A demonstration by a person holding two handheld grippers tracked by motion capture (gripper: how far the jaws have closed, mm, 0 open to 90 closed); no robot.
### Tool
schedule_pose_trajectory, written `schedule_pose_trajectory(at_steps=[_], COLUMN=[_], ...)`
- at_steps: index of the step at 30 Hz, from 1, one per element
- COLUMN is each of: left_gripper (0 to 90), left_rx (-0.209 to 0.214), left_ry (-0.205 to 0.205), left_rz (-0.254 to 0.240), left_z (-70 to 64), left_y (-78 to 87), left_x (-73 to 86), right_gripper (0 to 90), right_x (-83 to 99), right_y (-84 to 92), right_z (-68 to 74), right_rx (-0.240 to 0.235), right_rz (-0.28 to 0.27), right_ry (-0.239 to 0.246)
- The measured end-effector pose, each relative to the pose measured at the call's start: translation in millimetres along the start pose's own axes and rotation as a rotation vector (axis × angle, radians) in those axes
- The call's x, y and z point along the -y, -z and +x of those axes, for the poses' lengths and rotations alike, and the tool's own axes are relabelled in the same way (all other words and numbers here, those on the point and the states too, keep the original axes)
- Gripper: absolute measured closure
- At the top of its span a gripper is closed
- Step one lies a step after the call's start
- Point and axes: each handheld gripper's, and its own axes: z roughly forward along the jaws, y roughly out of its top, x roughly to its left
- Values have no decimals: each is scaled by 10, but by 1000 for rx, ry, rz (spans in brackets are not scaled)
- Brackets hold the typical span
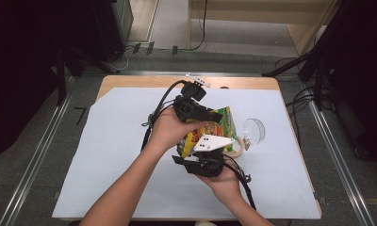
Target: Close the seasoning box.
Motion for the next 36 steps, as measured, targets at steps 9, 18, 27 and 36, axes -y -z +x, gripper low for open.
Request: schedule_pose_trajectory(at_steps=[9, 18, 27, 36], left_gripper=[759, 758, 758, 759], left_rx=[-4, -5, -2, -8], left_ry=[-4, -6, -1, -15], left_rz=[5, 2, 5, -3], left_z=[4, -1, 4, -4], left_y=[-4, -8, -21, -33], left_x=[-7, -5, -21, -15], right_gripper=[695, 695, 695, 695], right_x=[0, 3, 0, 7], right_y=[0, 1, 6, 12], right_z=[-7, -12, -17, -36], right_rx=[2, 1, 2, 6], right_rz=[2, 3, 1, 5], right_ry=[0, -1, -7, -2])
